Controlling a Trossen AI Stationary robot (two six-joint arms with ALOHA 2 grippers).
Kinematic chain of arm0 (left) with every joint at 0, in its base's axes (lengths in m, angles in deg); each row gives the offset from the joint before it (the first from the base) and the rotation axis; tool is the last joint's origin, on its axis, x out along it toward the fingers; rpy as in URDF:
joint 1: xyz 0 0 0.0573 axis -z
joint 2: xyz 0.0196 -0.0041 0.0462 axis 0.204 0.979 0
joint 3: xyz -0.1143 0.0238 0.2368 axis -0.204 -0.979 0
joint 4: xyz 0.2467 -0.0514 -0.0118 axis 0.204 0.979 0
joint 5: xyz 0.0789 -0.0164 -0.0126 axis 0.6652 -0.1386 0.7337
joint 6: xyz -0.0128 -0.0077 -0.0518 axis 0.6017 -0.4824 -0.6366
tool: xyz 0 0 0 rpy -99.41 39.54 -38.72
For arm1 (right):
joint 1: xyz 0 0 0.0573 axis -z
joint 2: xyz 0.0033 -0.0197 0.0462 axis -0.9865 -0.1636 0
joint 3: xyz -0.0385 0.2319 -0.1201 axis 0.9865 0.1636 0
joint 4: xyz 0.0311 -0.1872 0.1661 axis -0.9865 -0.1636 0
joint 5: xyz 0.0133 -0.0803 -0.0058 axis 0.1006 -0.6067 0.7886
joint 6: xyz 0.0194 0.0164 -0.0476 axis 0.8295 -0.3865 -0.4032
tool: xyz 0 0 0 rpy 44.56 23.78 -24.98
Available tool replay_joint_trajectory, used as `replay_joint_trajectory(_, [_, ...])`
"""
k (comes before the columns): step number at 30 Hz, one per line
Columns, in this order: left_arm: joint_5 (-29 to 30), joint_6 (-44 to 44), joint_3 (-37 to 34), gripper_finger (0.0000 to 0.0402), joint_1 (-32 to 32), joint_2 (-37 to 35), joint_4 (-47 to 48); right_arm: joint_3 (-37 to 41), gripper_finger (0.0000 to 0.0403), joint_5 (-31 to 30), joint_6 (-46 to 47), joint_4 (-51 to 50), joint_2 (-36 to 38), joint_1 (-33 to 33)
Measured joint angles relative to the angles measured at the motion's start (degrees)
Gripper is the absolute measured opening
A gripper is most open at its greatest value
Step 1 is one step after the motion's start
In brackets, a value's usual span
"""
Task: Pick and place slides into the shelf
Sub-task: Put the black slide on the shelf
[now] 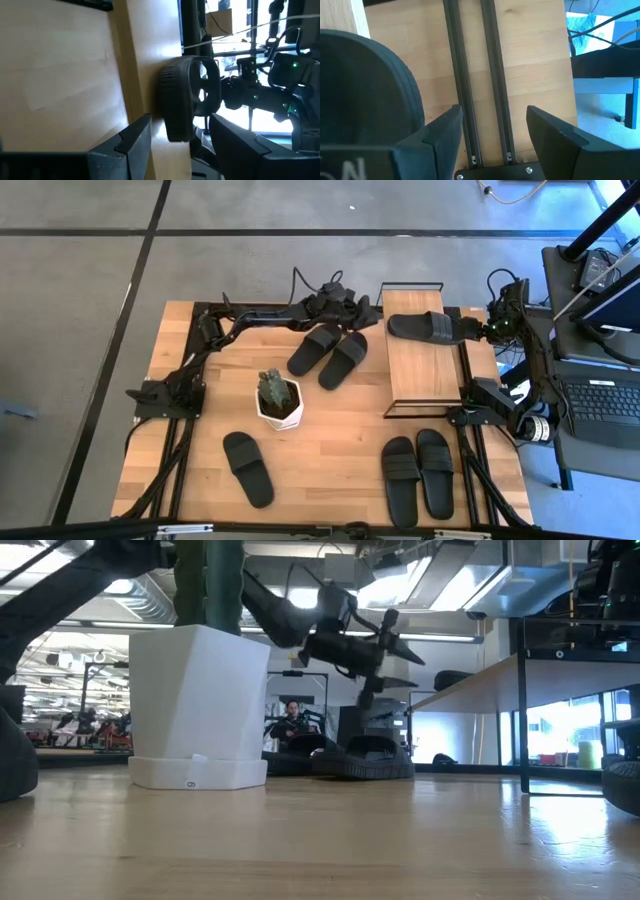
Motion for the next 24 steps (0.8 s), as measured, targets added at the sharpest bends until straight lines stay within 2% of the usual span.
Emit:
replay_joint_trajectory(5, [-1.16,-4.63,0.00,0.0188,0.36,3.17,-9.08,0.00,0.0220,0.00,-0.17,0.02,0.00,0.00])
replay_joint_trajectory(24, [-1.82,-0.33,0.00,0.0188,0.54,3.17,-8.62,0.00,0.0220,0.49,1.56,-2.37,-0.04,0.00])
